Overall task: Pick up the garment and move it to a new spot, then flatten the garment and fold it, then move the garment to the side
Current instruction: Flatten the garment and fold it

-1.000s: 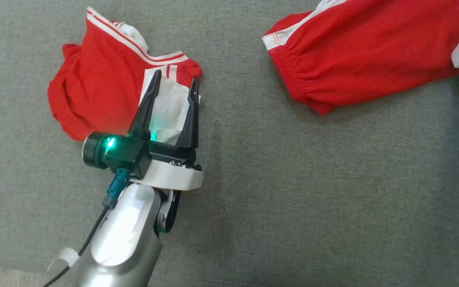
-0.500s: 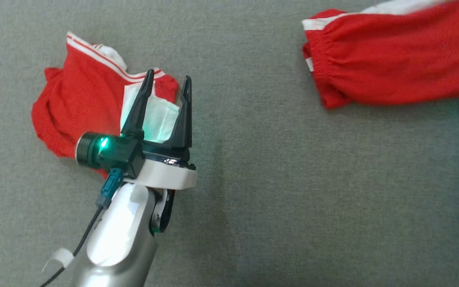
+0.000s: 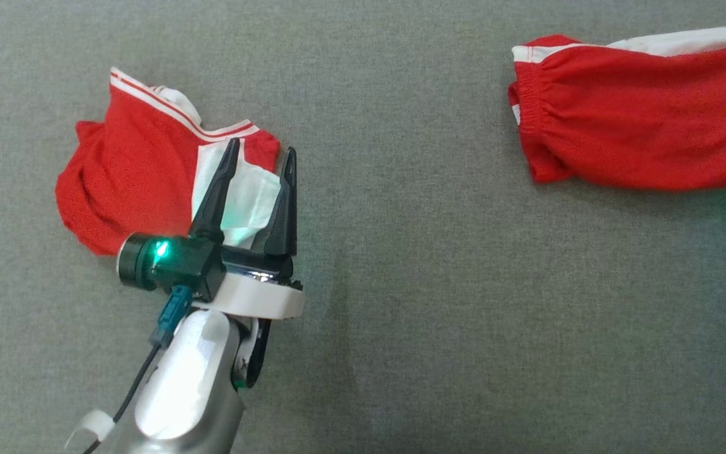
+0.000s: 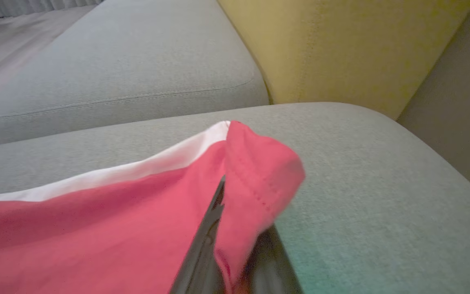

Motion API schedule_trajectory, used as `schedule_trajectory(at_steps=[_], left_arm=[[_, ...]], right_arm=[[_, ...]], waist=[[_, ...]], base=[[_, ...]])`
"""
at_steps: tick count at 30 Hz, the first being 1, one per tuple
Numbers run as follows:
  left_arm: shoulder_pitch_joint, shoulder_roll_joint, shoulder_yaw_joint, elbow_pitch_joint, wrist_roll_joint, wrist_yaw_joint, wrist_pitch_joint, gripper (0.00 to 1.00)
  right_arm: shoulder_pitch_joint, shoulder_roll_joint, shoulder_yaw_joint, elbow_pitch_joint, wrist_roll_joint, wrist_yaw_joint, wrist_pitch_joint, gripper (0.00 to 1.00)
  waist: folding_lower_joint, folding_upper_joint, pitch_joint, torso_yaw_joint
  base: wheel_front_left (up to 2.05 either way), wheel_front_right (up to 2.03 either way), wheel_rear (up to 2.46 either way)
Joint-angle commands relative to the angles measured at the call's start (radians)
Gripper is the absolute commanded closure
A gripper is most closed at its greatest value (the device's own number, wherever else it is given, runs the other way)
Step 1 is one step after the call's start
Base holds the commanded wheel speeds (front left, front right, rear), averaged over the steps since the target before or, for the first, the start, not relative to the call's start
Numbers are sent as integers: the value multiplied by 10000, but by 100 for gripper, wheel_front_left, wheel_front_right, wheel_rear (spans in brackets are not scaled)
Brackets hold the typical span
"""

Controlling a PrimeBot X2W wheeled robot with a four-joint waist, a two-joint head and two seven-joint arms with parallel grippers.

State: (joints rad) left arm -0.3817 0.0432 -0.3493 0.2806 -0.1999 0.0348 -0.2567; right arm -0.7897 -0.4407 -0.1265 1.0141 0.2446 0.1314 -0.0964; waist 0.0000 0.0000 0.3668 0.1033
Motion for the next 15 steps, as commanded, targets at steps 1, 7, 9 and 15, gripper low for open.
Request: schedule_trajectory(at_steps=[1, 7, 9, 15], left_arm=[[41, 107, 400, -254, 58, 2, -51, 0], [159, 100, 433, -134, -6, 9, -51, 0], [217, 100, 444, -103, -1, 10, -51, 0], [450, 118, 465, -83, -8, -4, -51, 0]], right_arm=[[-107, 5, 279, -349, -88, -7, -189, 100], [-53, 460, 1134, -752, 235, -7, -560, 100], [-53, 582, 1501, -944, 454, -7, -701, 100], [41, 901, 2851, -1679, 1338, -7, -978, 100]], waist=[[0, 0, -108, 16], [0, 0, -627, -19], [0, 0, -804, -29], [0, 0, -1227, 52]], base=[[0, 0, 0], [0, 0, 0], [0, 0, 0], [0, 0, 0]])
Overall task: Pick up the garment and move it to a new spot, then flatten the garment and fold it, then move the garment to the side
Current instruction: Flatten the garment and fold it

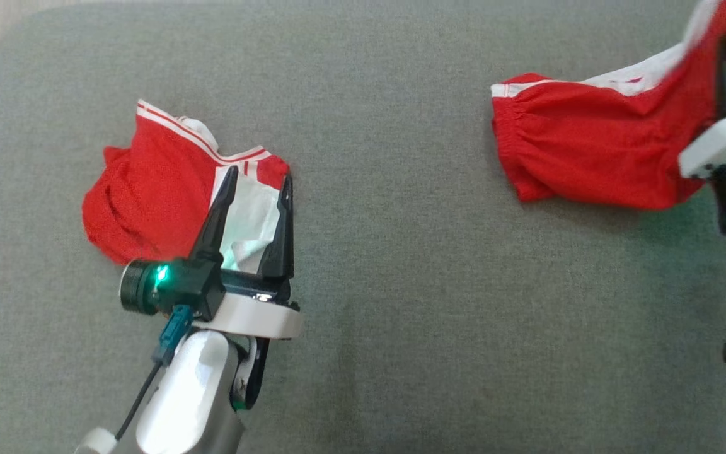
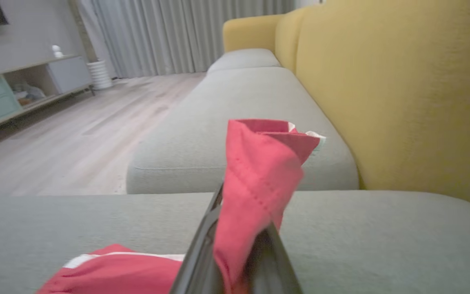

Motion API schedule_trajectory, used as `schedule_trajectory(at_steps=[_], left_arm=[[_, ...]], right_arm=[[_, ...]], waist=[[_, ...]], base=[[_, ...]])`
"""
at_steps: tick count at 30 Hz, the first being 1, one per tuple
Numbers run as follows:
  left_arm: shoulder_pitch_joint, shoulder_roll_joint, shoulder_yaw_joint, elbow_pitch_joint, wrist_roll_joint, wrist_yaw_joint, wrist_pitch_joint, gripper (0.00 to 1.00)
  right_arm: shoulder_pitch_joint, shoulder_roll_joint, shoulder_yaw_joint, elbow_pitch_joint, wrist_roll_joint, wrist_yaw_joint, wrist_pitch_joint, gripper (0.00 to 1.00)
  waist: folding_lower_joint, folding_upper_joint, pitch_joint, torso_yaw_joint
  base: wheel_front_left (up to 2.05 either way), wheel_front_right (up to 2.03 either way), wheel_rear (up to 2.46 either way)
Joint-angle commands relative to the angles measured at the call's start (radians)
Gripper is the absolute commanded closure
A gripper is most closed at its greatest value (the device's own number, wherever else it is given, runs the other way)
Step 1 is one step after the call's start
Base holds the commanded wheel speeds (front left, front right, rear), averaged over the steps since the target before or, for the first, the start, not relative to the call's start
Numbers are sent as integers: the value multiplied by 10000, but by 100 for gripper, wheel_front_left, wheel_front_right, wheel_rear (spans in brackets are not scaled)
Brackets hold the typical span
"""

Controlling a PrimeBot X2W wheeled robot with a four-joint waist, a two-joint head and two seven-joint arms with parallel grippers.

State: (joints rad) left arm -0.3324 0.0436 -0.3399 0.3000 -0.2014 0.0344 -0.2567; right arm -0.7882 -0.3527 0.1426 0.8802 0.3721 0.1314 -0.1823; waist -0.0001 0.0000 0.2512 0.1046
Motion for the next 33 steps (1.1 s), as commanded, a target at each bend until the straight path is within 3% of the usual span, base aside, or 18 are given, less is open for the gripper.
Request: schedule_trajectory(at_steps=[1, 8, 25, 31, 32, 33], left_arm=[[1, 116, 389, -296, -9, 7, -51, 0], [219, 125, 397, -344, -56, 30, -51, 0], [316, 137, 404, -319, -106, 97, -51, 0], [295, 135, 355, -284, -120, 111, -51, 0], [299, 141, 362, -276, -123, 120, -51, 0], [309, 149, 365, -270, -128, 119, -51, 0]], right_arm=[[51, 52, 403, -461, 211, -7, -136, 100], [141, 90, 1960, -989, 966, -7, -234, 100], [283, -69, 4791, -928, 2137, -7, -279, 100], [420, -38, 6791, -637, 2313, -7, 367, 100], [434, -68, 7051, -589, 2326, -7, 419, 67], [447, -86, 7262, -546, 2356, -7, 416, 0]], waist=[[1, 0, -117, 59], [1, 0, -266, 298], [1, 0, -385, 665], [1, 0, -465, 614], [1, 0, -497, 578], [1, 0, -537, 530]], base=[[0, 0, 0], [0, 0, 0], [0, 0, 0], [0, 0, 0], [0, 0, 0], [0, 0, 0]])
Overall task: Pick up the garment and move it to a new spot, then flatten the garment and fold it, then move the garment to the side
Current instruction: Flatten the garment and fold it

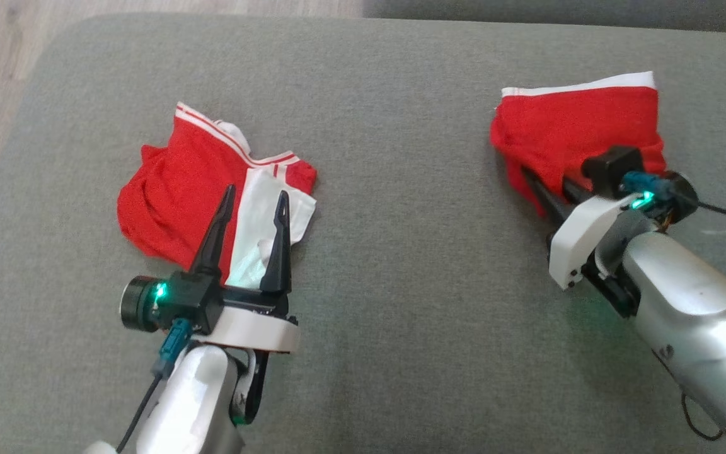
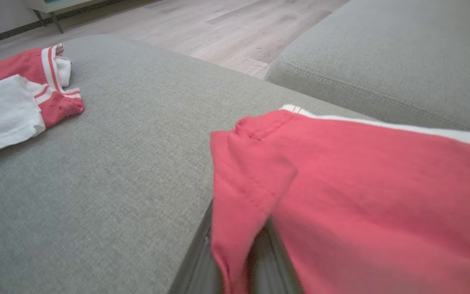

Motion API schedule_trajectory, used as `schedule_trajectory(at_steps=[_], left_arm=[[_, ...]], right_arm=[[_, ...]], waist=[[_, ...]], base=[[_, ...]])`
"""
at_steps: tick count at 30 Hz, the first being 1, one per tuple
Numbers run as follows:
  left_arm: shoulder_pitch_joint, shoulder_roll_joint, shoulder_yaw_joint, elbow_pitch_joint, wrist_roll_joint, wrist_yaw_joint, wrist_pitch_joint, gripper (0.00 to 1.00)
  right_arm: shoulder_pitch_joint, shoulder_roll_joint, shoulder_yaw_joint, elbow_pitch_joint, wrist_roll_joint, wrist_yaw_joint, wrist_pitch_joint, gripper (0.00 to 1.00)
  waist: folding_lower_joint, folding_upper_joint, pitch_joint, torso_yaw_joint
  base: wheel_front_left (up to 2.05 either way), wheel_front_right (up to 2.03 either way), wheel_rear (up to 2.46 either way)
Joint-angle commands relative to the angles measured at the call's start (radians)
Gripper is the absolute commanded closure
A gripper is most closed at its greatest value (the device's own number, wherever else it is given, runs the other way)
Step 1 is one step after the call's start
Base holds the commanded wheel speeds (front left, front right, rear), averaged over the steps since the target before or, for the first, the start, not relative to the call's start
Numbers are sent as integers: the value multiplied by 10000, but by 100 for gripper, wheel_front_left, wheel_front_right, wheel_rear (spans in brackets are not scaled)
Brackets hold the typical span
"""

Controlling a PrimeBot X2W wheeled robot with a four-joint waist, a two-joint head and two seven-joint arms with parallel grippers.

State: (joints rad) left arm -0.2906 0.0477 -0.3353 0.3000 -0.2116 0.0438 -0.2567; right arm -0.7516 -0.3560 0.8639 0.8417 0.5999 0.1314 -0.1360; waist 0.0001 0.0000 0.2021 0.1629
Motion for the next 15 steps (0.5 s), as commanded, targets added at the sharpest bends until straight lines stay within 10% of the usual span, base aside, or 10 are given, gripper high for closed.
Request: schedule_trajectory(at_steps=[1, 15], left_arm=[[-97, 115, 322, -264, -33, 24, -51, 0], [-156, 291, 706, -570, -63, 233, -51, 0]], right_arm=[[83, -58, 203, -132, 160, -7, -62, 0], [-728, -938, -3564, -632, 168, -7, -1250, 0]], waist=[[-1, 0, -90, -111], [-1, 0, -629, -1564]], base=[[0, 0, 0], [0, 0, 0]])
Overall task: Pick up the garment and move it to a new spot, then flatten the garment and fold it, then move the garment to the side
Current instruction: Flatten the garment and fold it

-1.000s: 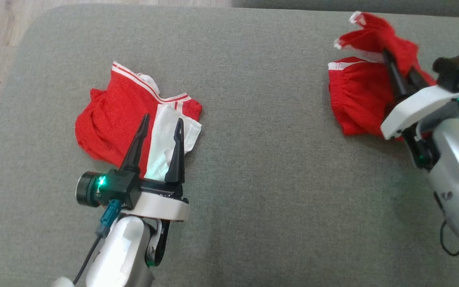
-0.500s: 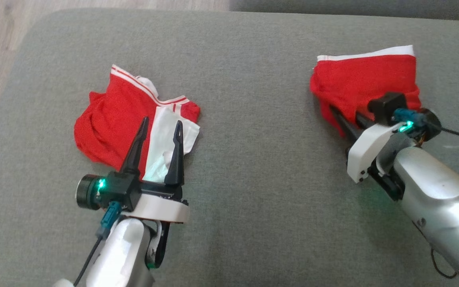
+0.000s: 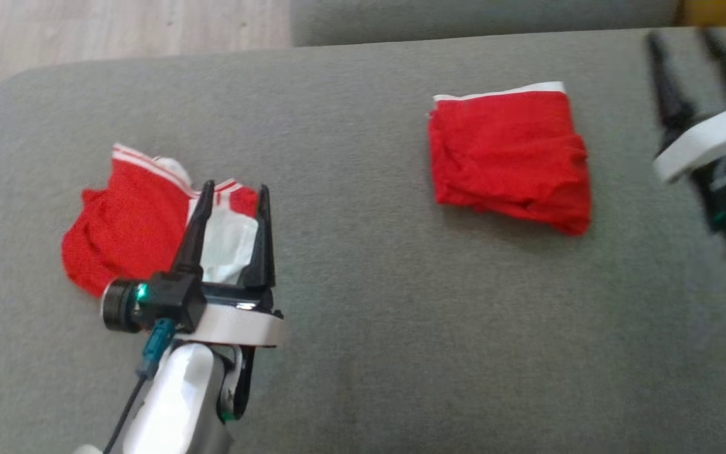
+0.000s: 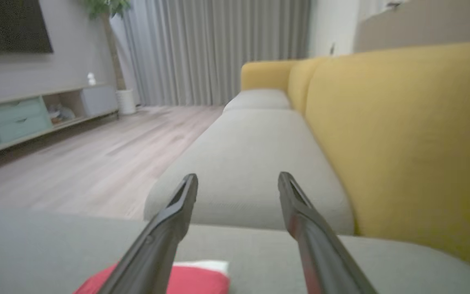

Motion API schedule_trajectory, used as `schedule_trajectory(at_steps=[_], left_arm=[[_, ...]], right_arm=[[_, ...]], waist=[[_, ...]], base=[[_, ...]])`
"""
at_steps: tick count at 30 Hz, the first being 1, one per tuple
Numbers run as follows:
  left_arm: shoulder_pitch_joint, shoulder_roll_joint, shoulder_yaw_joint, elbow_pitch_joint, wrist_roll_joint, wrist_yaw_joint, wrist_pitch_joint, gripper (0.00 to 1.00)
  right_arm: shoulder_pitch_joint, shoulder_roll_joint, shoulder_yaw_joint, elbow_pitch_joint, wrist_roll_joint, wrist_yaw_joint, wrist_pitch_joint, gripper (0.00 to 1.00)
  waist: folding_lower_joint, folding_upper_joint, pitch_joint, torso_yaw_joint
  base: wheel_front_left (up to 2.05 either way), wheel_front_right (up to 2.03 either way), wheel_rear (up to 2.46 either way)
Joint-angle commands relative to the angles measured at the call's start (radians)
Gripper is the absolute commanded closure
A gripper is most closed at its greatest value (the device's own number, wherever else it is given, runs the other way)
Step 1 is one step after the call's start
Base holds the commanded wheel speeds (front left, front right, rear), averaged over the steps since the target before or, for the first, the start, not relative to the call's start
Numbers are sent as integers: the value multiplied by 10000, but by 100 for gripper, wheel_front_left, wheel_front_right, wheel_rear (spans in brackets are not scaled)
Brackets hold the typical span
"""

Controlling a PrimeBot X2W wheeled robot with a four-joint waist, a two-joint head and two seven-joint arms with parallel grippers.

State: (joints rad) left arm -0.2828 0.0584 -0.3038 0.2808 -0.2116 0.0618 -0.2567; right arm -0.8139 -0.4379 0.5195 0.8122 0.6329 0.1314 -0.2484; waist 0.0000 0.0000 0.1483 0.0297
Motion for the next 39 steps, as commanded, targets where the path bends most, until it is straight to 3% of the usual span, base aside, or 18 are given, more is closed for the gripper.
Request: schedule_trajectory(at_steps=[1, 6, 10, 11, 12, 16, 29, 30, 31, 39], left_arm=[[-231, 195, 422, -406, -63, 56, -51, 0], [-149, 201, 503, -514, -47, 43, -51, 0], [-25, 156, 502, -532, -54, -30, -51, 0], [-25, 156, 502, -532, -54, -30, -51, 0], [69, 135, 495, -487, -41, -75, -51, 0], [294, 100, 554, -399, 14, -116, -51, 0], [430, 2, 644, -452, 176, -276, -51, 0], [394, -4, 632, -459, 197, -284, -51, 0], [354, -9, 619, -469, 215, -289, -51, 0], [-39, -49, 440, -594, 283, -335, -51, 0]], right_arm=[[33, -131, -673, -592, -412, -7, -128, 0], [1552, 511, -3305, -2151, -1801, -7, -131, 0], [3363, 1698, -4832, -3548, -3045, -7, -132, 0], [3363, 1698, -4832, -3548, -3045, -7, -132, 0], [4232, 2365, -5249, -4241, -3703, -7, -132, 0], [5503, 3404, -5749, -5012, -4542, -7, -132, 0], [5769, 3862, -6004, -5569, -5005, -7, -129, 0], [5682, 3864, -5951, -5556, -5013, -7, -77, 82], [5579, 3865, -5910, -5565, -5055, -7, -46, 100], [4140, 3549, -6072, -5159, -5352, -7, 555, 100]], waist=[[0, 0, -117, -323], [0, 0, -215, -676], [0, 0, -237, -786], [0, 0, -237, -786], [0, 0, -233, -829], [0, 0, -266, -882], [0, 0, 16, -623], [0, 0, 90, -561], [0, 0, 181, -495], [0, 0, 1045, 146]], base=[[0, 0, 0], [0, 0, 0], [0, 0, 0], [0, 0, 0], [0, 0, 0], [0, 0, 0], [0, 0, 0], [0, 0, 0], [0, 0, 0], [0, 0, 0]])
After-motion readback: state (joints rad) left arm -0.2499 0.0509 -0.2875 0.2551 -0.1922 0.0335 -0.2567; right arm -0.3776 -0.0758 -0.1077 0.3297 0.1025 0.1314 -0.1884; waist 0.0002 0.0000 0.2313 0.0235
